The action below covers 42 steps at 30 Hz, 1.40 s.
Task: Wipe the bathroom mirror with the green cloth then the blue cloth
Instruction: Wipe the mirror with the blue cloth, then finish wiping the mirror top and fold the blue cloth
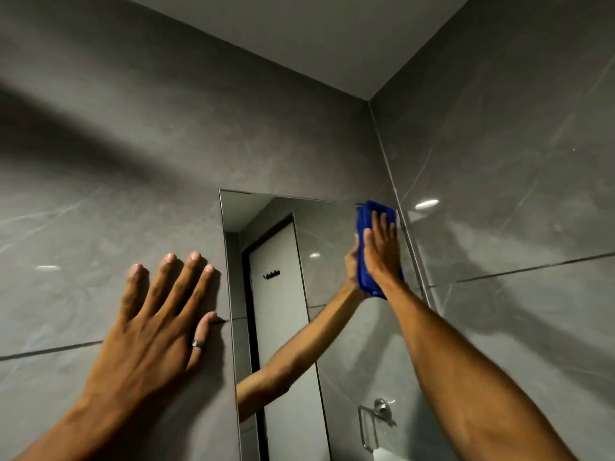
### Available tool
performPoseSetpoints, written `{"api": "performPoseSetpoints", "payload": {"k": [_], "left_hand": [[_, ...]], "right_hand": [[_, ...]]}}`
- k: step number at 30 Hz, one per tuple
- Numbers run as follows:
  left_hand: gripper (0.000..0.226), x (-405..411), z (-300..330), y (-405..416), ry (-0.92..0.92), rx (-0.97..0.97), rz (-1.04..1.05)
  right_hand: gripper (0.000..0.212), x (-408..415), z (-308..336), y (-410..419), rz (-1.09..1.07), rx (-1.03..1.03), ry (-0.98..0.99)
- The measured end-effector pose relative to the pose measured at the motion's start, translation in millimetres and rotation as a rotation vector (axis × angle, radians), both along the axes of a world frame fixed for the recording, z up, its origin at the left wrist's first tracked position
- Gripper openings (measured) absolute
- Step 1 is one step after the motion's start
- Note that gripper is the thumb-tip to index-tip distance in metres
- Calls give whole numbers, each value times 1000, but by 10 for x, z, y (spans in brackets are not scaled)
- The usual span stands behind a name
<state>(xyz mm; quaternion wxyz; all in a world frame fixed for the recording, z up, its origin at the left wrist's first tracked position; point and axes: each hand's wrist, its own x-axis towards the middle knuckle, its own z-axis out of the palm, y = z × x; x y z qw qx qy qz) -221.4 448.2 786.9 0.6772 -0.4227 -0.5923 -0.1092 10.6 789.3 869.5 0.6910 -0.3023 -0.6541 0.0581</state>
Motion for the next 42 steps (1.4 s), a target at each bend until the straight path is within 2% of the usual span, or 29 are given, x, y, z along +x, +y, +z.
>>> {"api": "performPoseSetpoints", "payload": {"k": [4,8,10,15,18,21,23,25,27,29,33,35,36,40,42], "left_hand": [[73,-44,-4,16,17,10,10],[72,-41,-5,21,17,4,8],[72,-29,-3,14,2,2,9],[72,-23,32,-10,-29,-55,23],[71,30,49,-55,-117,-119,19],[72,139,60,-215,-259,-232,-40],[70,235,59,-332,-454,-346,-217],[58,418,-80,-570,-762,-416,-535],[52,613,-439,-834,-992,-378,-784],[54,839,-916,-1045,-1152,-365,-924],[71,1257,-2011,-1521,-1711,-338,-1069],[55,1329,-2527,-1737,-2072,-388,-1137],[45,1363,-2797,-1909,-2225,-384,-1140],[33,1381,-3946,-2557,-2520,-223,-1070],[36,1452,-4674,-3000,-2636,-136,-949]], "right_hand": [[55,189,-460,412,-45,-101,95],[53,164,-966,416,-21,-120,255],[50,41,-1123,199,-9,-70,235],[50,-627,-1252,-886,118,213,90],[49,-1003,-1303,-1642,342,158,113],[45,-1142,-1425,-2327,697,-127,328],[37,-1086,-1563,-2579,977,-353,592],[38,-917,-1769,-2789,1343,-593,754],[51,-660,-2132,-3071,1622,-749,783],[60,-432,-2485,-3324,1701,-822,783],[65,-119,-3118,-3906,1629,-921,786],[60,-86,-3441,-4141,1547,-1002,782],[55,-67,-3655,-4289,1490,-1080,713],[31,-3,-4683,-4629,1268,-1275,437],[29,4,-5373,-4908,1143,-1375,239]]}}
